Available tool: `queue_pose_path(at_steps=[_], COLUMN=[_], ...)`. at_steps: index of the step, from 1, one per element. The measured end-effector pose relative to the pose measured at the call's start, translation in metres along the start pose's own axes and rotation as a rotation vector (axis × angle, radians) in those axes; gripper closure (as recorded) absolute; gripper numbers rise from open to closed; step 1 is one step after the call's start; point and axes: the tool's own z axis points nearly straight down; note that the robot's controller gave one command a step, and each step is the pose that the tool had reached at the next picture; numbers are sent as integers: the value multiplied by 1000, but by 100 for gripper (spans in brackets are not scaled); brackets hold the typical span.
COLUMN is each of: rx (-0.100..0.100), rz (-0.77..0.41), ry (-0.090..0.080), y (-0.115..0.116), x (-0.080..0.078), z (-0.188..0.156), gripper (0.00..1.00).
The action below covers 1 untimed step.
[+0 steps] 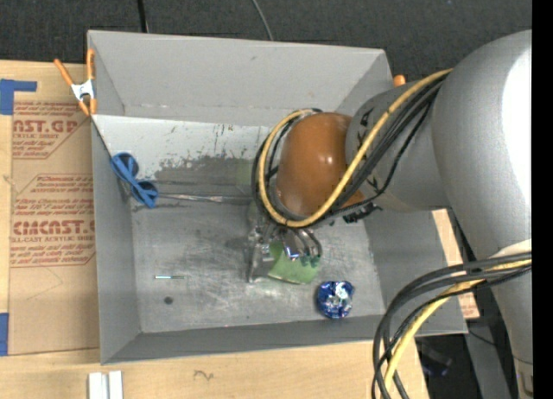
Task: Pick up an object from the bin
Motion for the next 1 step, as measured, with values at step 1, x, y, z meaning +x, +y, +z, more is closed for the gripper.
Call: queue_pose_path(at_steps=[1], rx=[7], rz=[309], ry=[13], y=[-31], x=[-1], z=[0], gripper=[100])
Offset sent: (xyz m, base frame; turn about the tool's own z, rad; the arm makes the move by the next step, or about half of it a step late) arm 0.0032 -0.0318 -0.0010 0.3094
